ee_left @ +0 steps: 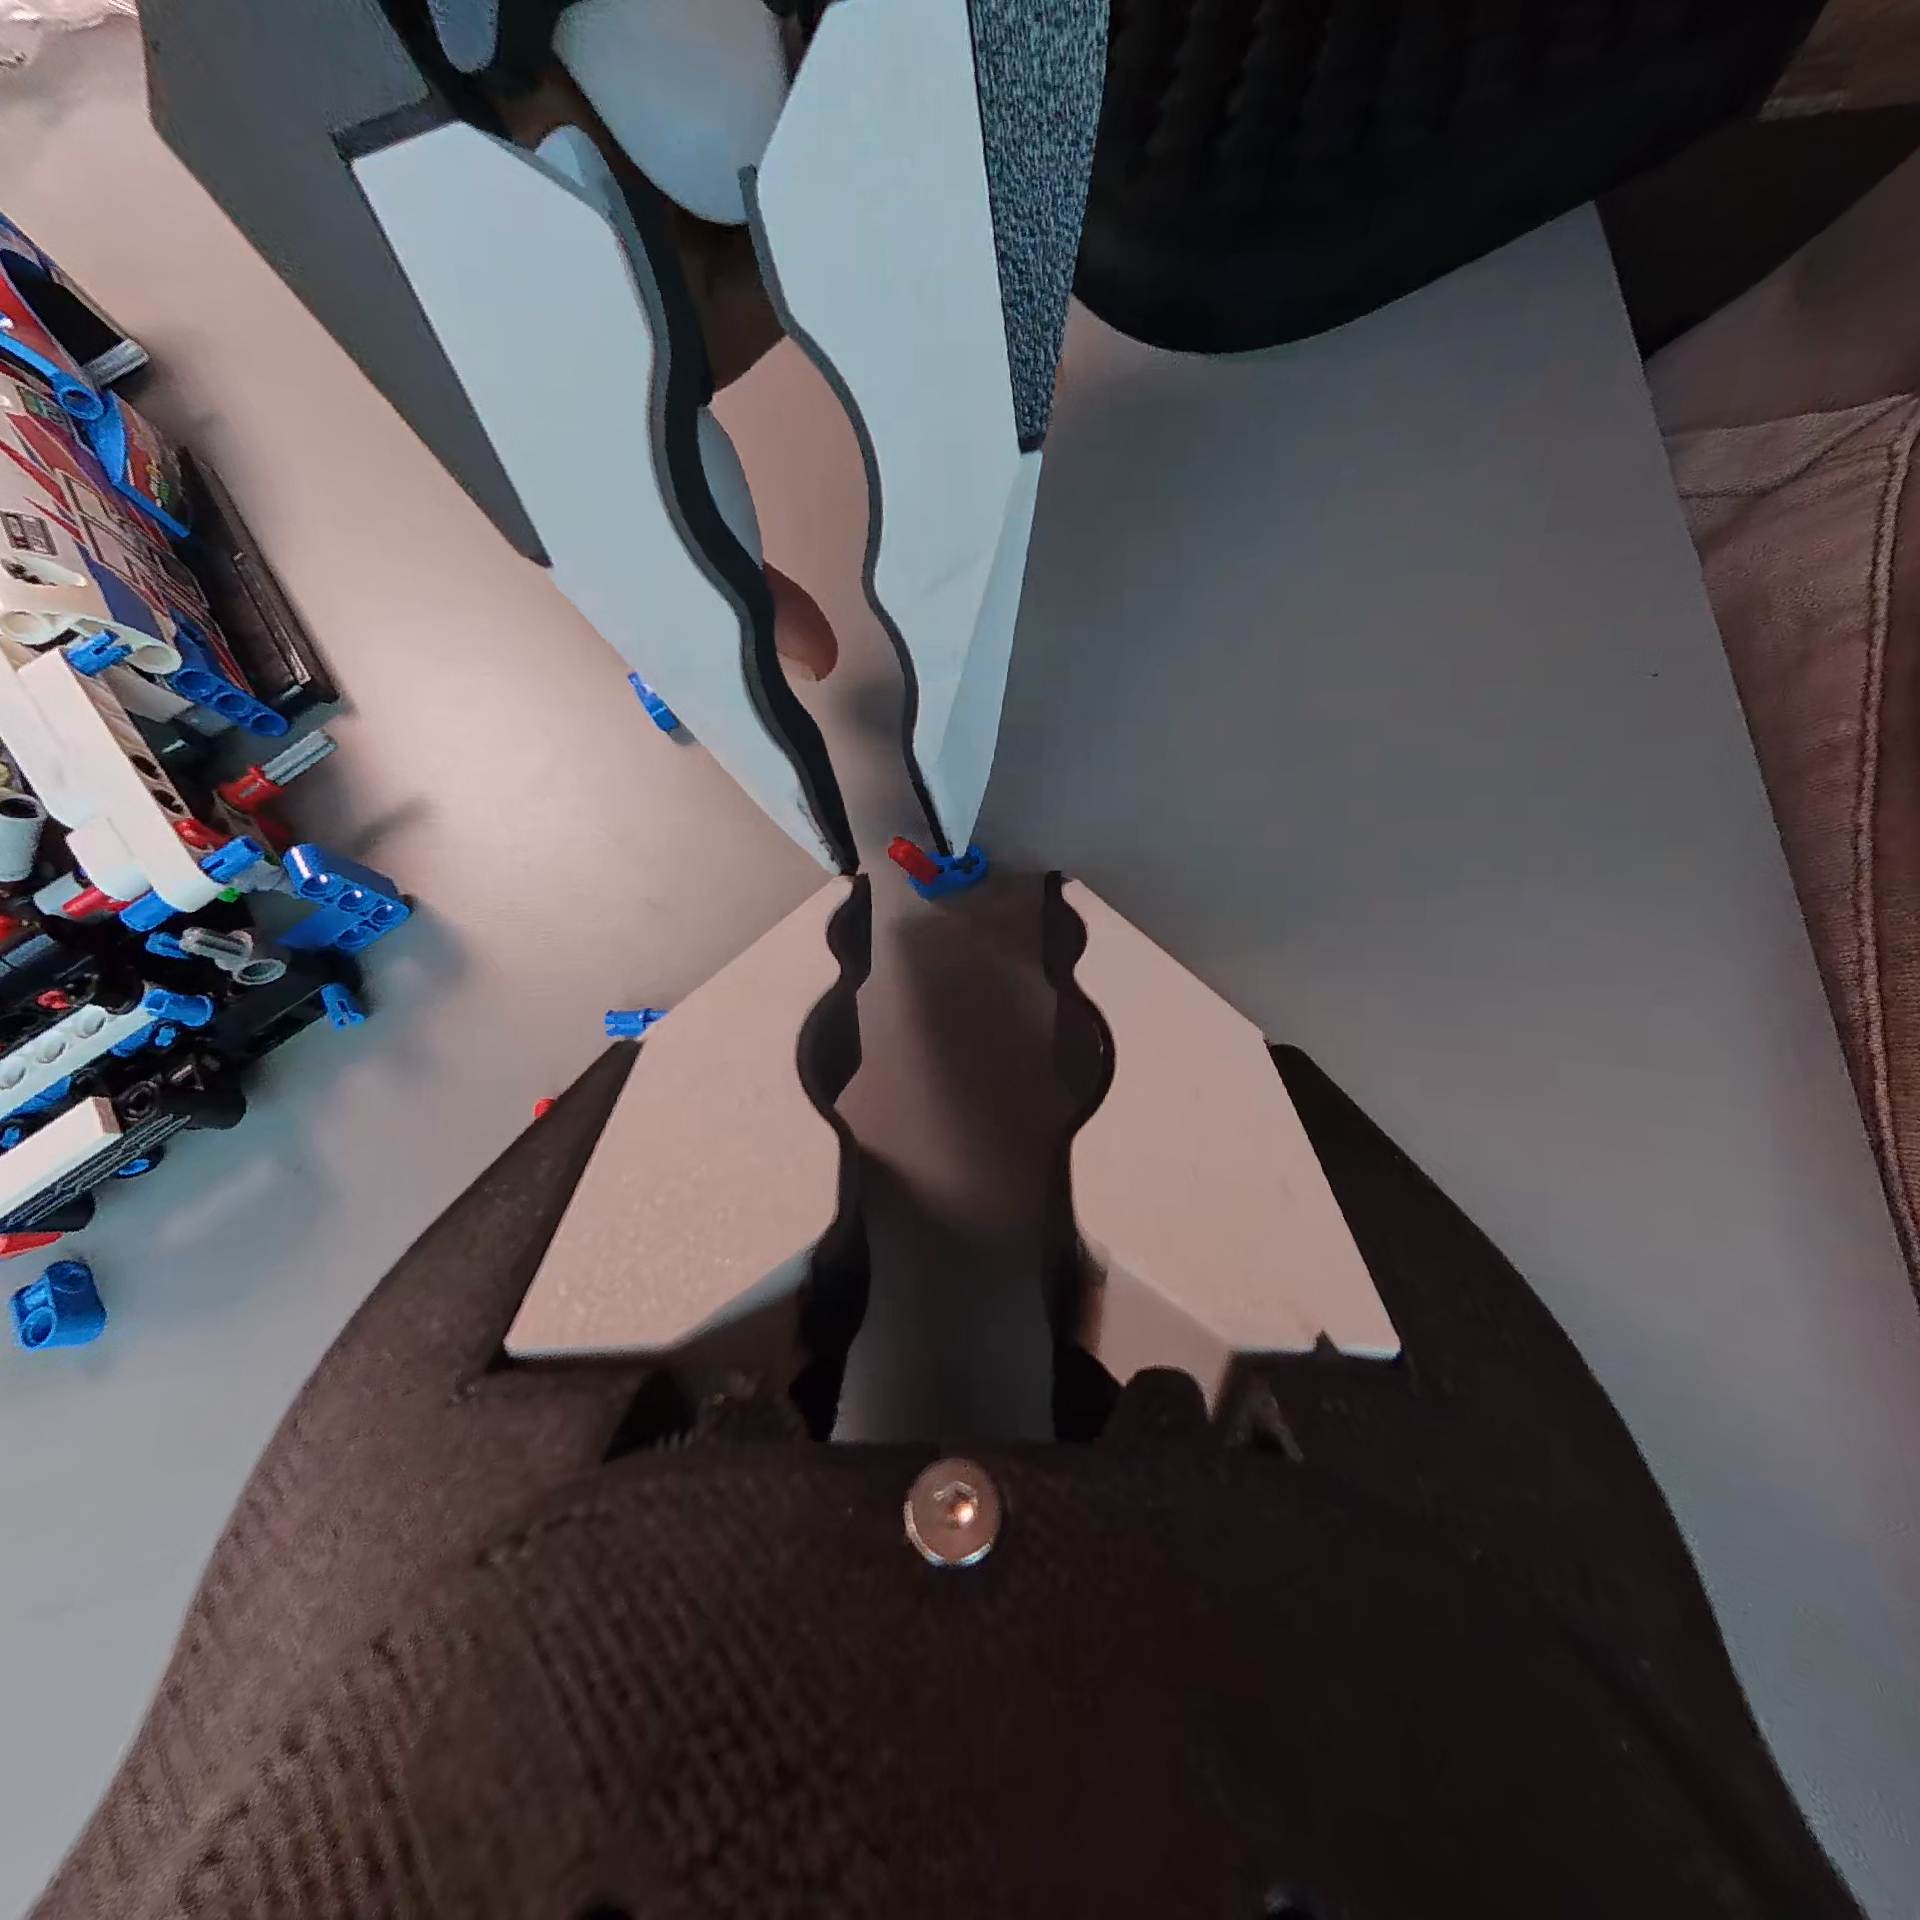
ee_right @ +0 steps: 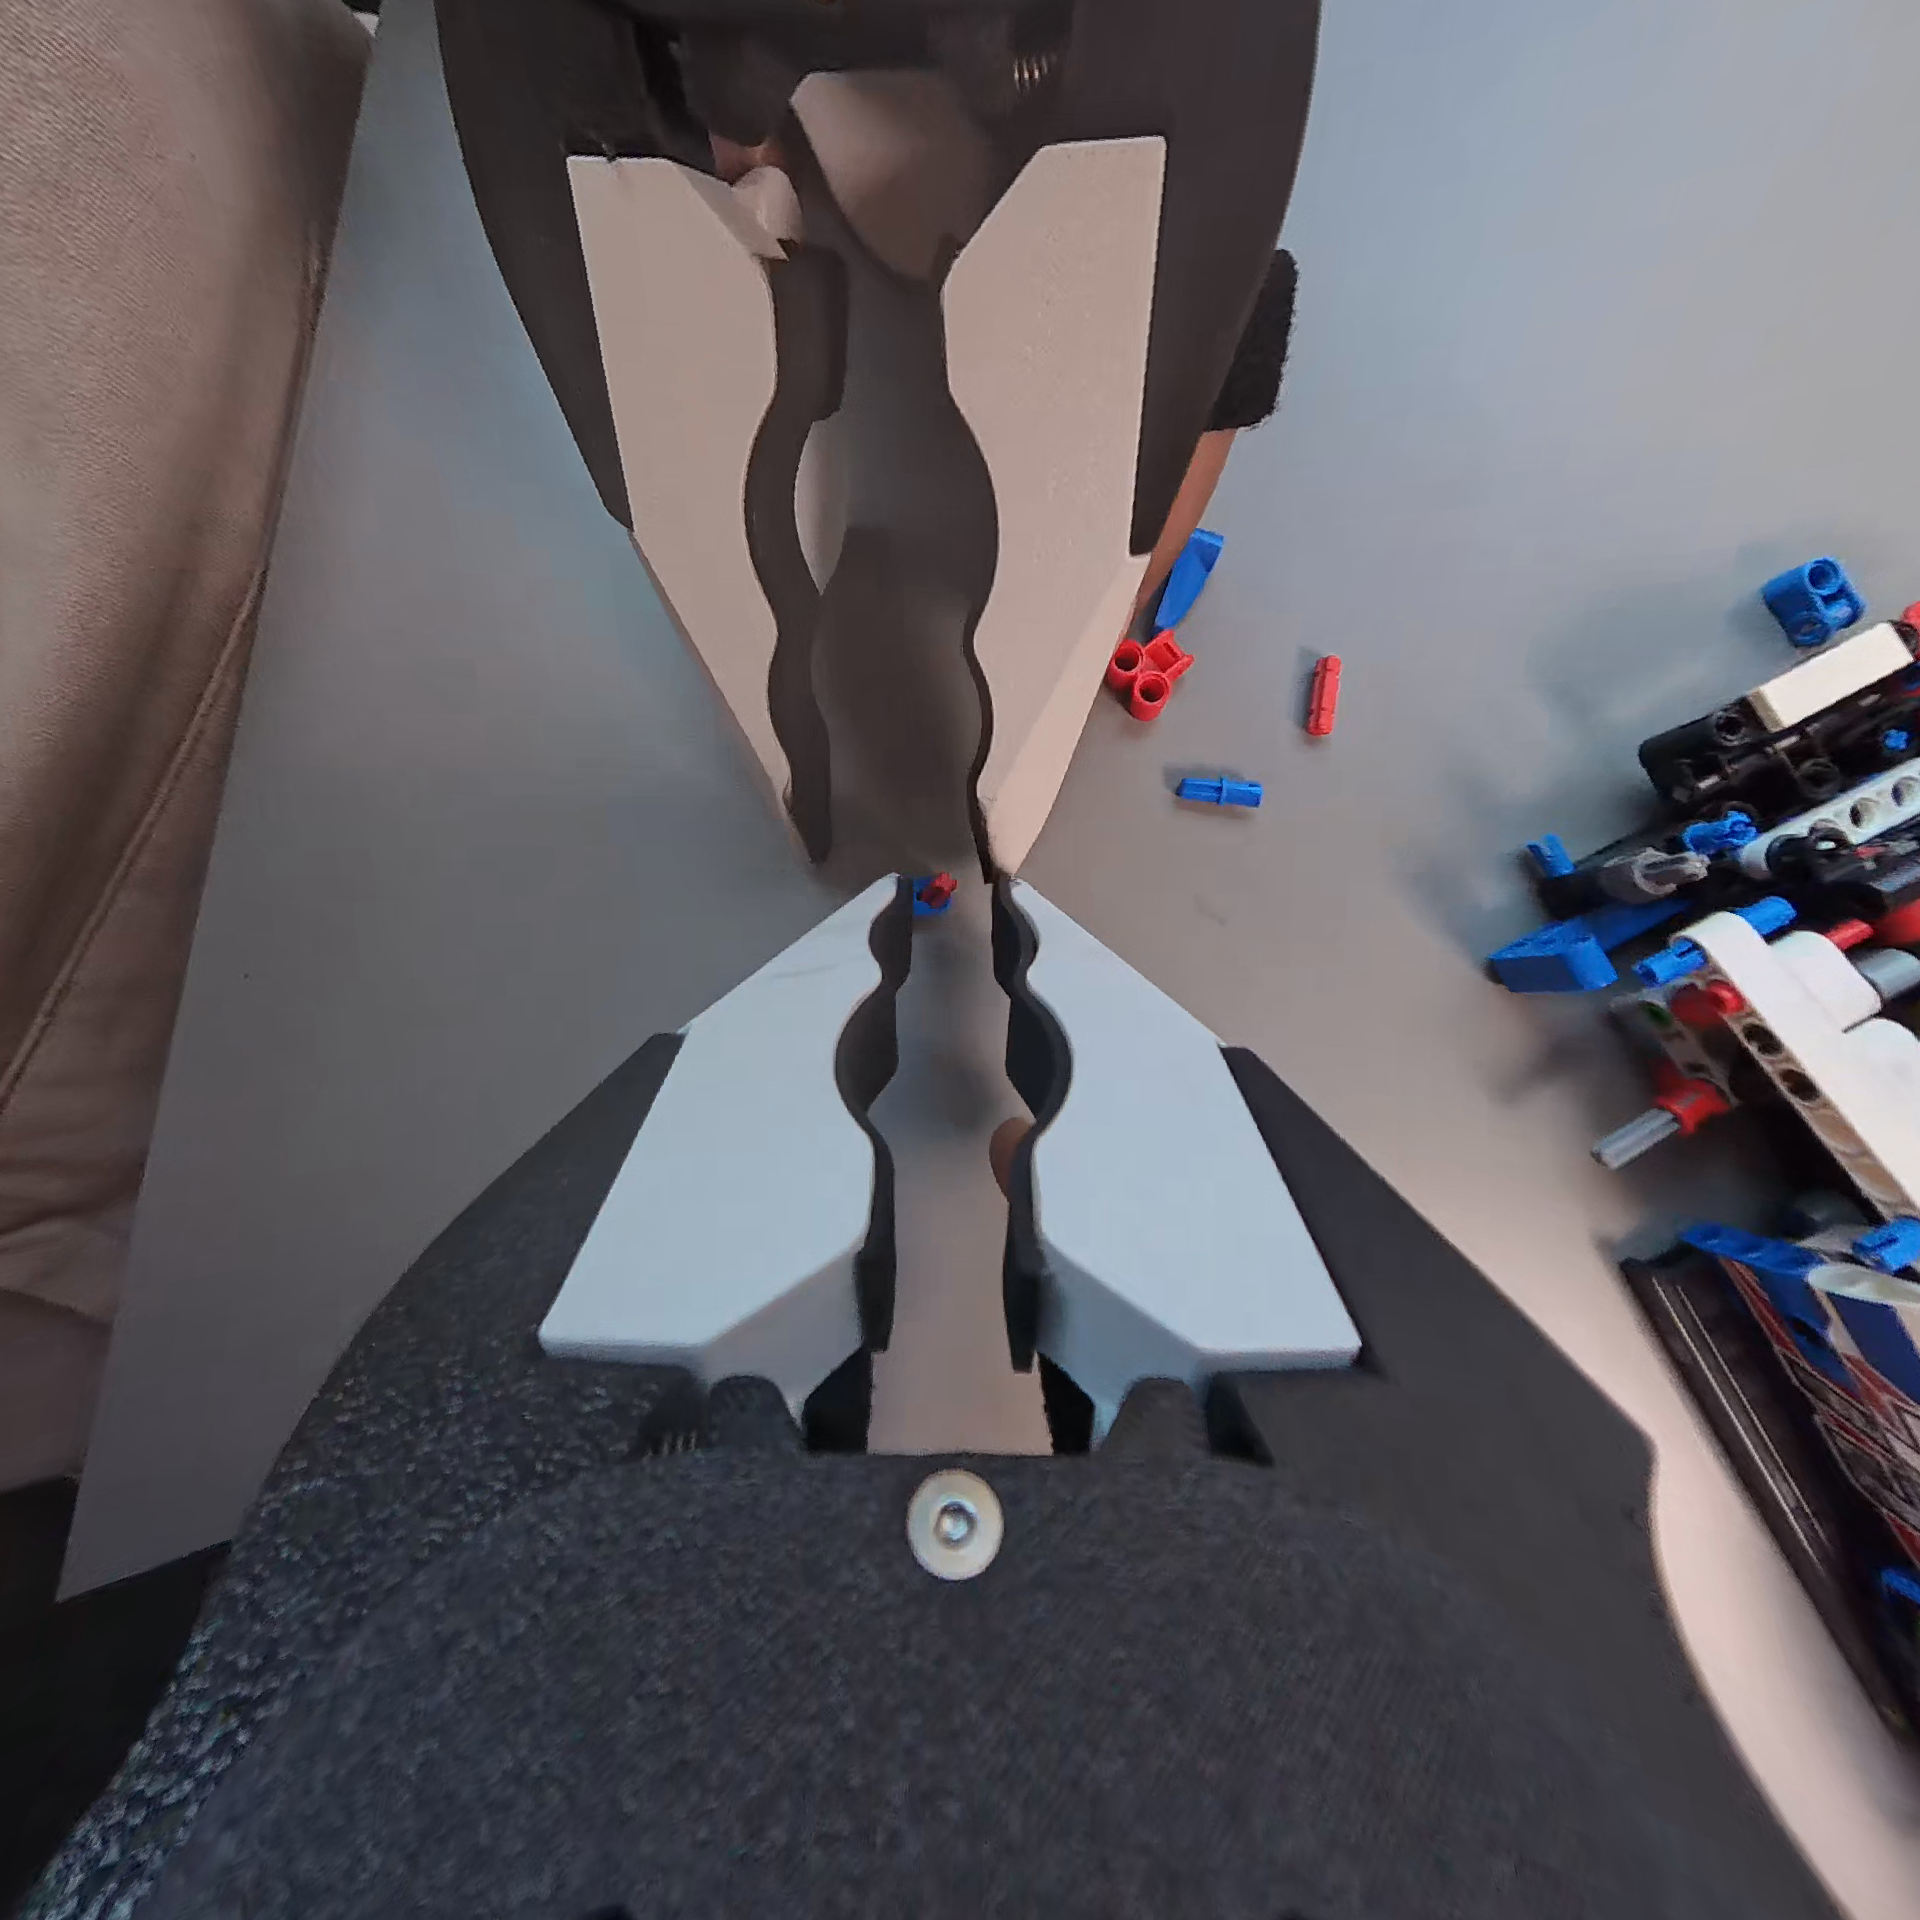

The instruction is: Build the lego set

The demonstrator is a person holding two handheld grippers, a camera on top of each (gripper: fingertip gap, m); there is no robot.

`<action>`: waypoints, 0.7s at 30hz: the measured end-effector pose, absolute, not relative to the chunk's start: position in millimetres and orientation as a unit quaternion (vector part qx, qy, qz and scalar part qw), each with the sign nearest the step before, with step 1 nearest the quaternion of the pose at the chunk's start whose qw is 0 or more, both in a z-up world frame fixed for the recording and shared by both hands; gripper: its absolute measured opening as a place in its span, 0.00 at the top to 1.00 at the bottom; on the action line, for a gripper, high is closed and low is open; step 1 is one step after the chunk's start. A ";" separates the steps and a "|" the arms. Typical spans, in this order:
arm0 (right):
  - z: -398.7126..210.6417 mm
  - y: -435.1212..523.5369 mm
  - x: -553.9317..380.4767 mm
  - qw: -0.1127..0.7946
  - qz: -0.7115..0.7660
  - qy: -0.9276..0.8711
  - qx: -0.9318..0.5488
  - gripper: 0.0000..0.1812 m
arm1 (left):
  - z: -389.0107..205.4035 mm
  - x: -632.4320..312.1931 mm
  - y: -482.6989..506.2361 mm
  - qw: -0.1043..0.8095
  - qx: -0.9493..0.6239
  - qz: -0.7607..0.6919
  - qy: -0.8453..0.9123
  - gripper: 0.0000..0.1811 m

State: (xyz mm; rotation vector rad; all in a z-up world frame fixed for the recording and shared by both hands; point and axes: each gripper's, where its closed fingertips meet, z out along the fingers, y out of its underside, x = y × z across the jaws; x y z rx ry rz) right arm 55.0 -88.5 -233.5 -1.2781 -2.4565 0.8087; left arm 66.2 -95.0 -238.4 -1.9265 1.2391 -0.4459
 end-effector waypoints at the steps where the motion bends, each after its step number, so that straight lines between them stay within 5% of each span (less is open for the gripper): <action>1: -233.5 -87.7 54.7 0.132 0.275 -0.845 -0.438 0.95 | -238.5 66.1 -94.5 0.392 -0.761 -0.177 0.486 0.83; 21: -230.7 -92.5 55.3 0.165 0.264 -0.843 -0.439 0.96 | -238.8 66.8 -91.0 0.396 -0.765 -0.167 0.480 0.88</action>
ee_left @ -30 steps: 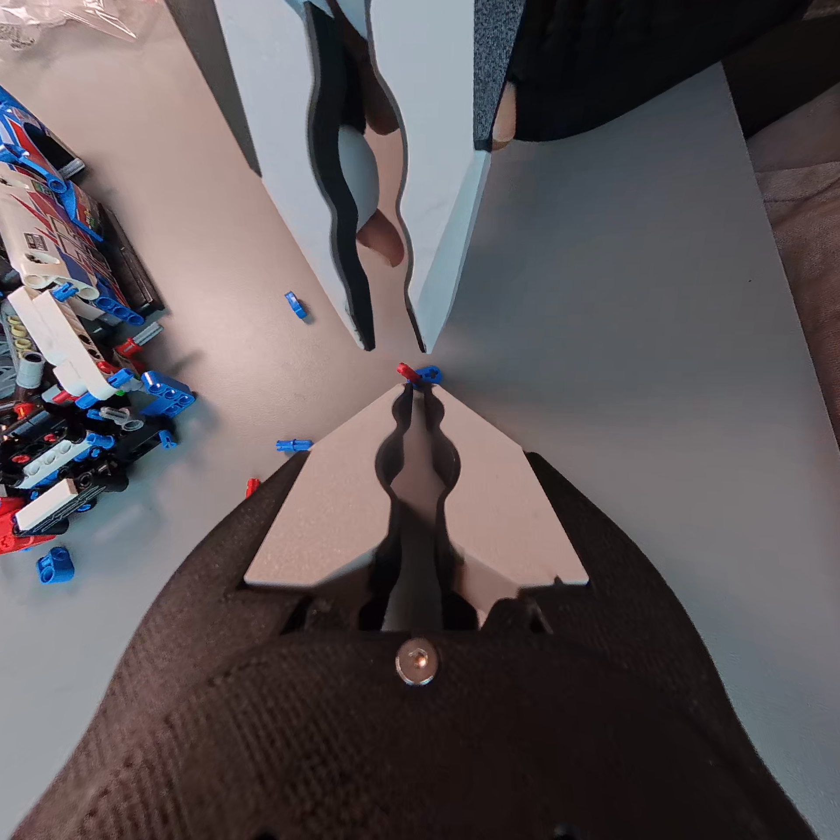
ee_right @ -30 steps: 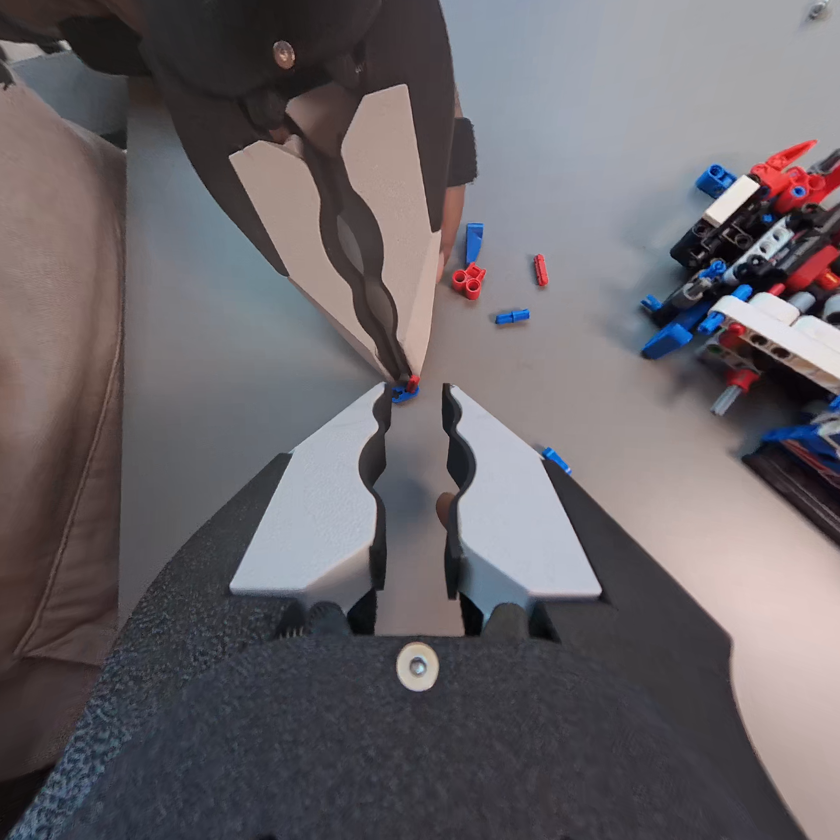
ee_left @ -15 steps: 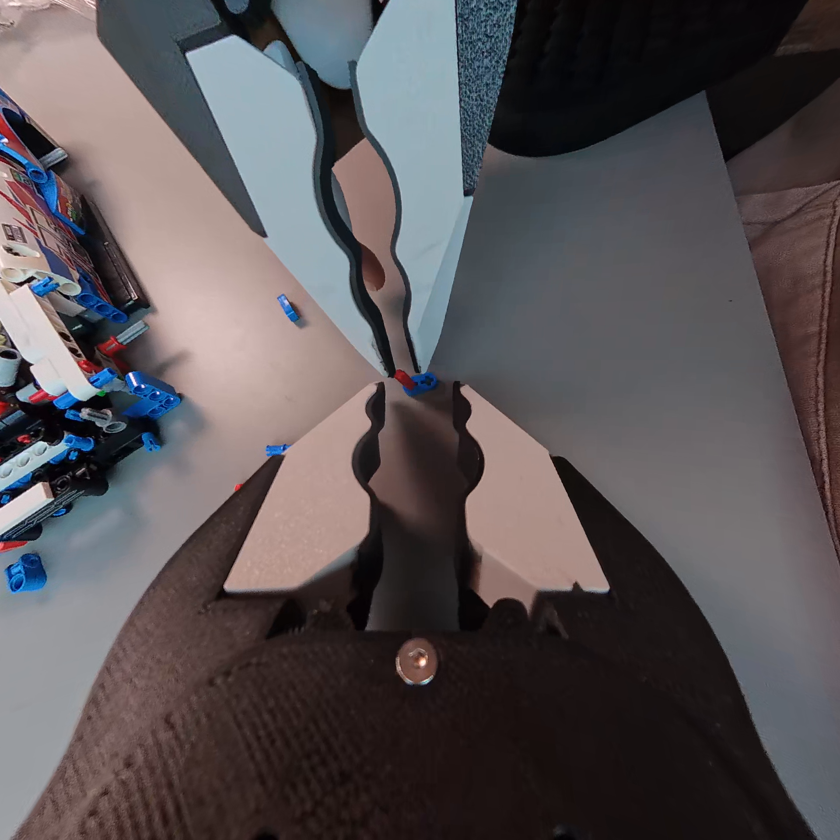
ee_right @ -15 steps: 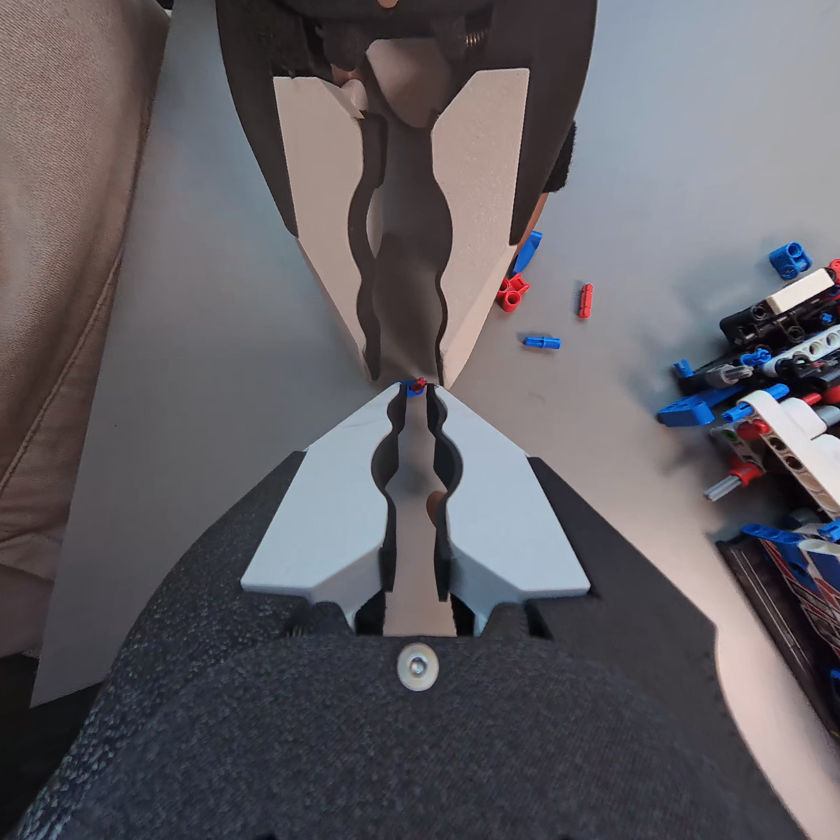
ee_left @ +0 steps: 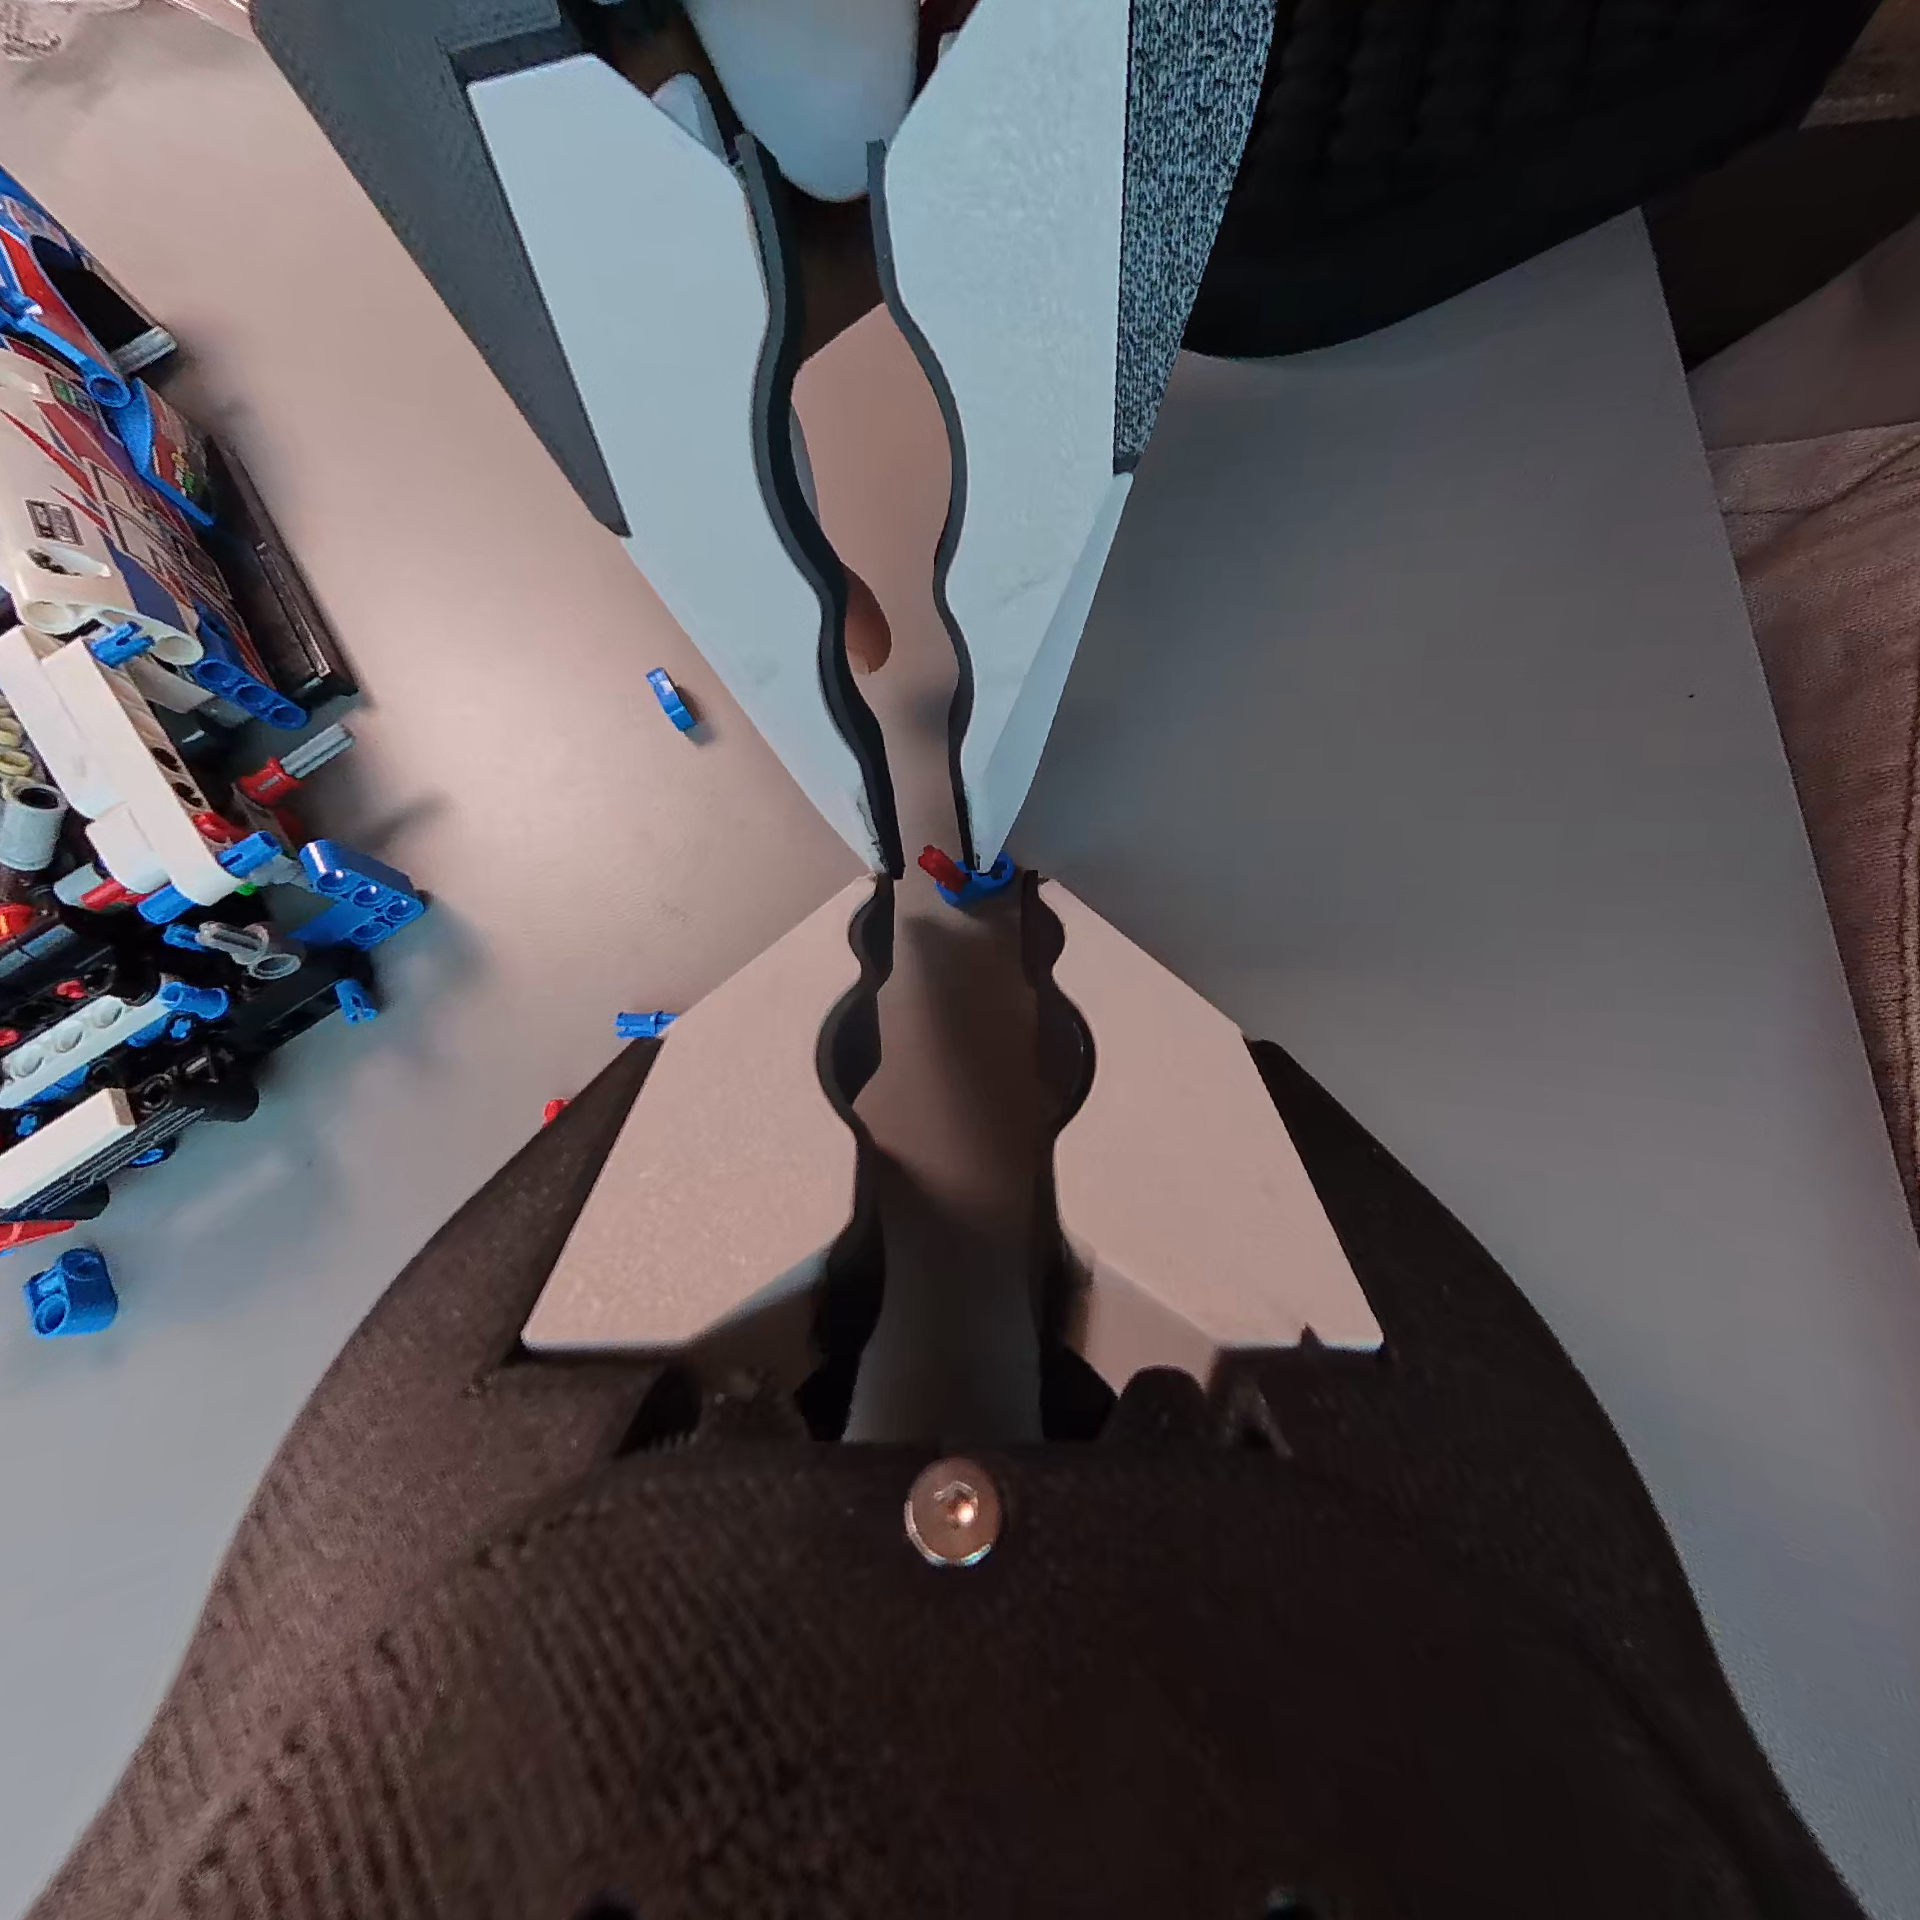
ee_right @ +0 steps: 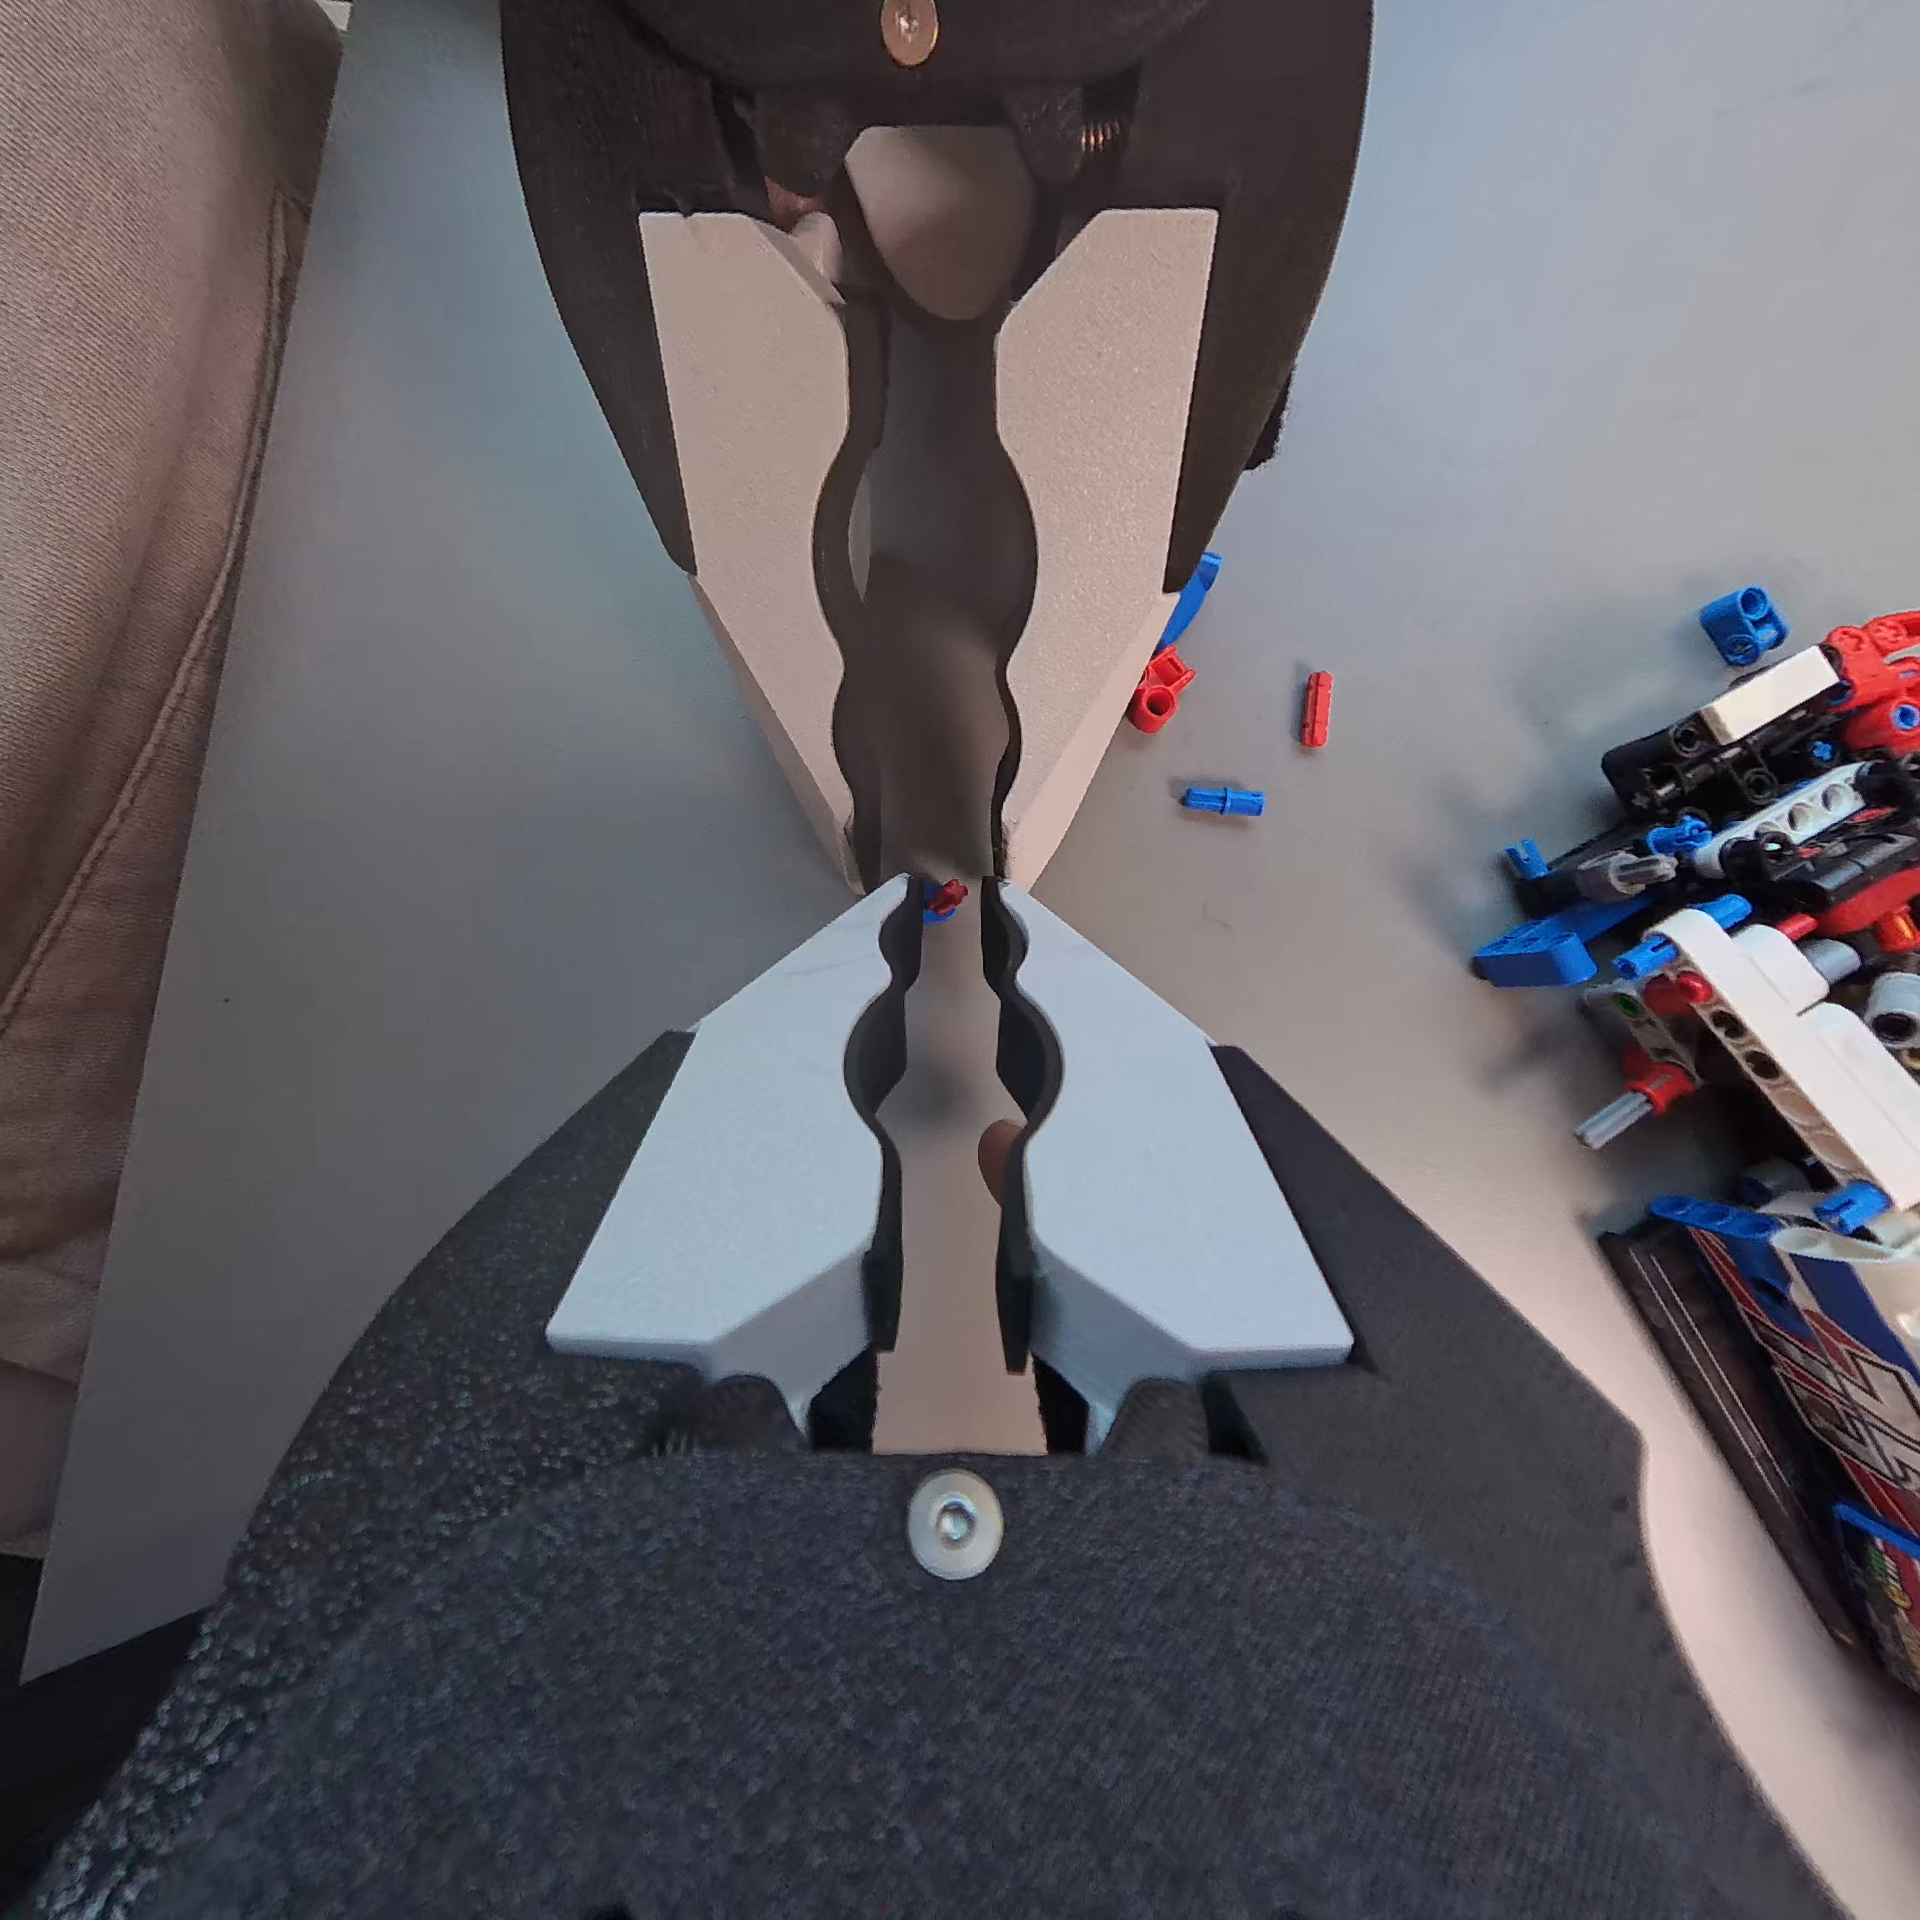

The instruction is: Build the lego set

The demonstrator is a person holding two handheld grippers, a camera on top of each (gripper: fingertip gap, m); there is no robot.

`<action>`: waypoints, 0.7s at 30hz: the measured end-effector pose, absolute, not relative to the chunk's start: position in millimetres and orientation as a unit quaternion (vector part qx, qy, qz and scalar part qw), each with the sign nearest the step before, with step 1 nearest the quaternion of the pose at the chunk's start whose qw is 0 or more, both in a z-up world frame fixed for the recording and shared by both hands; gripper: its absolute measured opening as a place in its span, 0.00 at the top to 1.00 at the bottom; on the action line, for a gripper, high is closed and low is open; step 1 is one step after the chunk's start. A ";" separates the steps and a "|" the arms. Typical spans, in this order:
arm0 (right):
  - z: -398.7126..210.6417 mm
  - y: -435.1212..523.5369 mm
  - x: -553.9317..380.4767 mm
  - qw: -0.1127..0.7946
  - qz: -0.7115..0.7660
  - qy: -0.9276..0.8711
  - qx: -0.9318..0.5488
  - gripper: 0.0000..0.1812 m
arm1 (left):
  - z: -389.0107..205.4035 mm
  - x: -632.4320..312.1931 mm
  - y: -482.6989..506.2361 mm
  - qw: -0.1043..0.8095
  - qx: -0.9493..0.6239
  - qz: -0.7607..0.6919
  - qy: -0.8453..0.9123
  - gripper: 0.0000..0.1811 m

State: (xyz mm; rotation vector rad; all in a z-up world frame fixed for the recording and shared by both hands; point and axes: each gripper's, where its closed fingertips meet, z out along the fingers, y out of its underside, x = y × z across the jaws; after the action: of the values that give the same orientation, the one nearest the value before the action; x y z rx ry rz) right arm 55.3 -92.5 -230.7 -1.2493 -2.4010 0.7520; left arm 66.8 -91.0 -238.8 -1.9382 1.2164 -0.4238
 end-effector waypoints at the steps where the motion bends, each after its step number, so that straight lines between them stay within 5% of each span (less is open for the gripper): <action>1: -229.9 -93.3 55.2 0.165 0.266 -0.843 -0.437 0.96 | -238.8 66.6 -91.1 0.396 -0.765 -0.167 0.480 0.87; 21: -233.7 -97.7 61.8 0.210 0.191 -0.855 -0.435 0.99 | -239.2 74.3 -93.1 0.393 -0.769 -0.170 0.475 0.87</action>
State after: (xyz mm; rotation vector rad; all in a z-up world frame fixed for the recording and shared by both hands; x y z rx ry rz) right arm 61.8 -97.7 -233.7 -1.2098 -2.3762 0.5299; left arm 74.3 -93.1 -239.2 -1.9503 1.2059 -0.4318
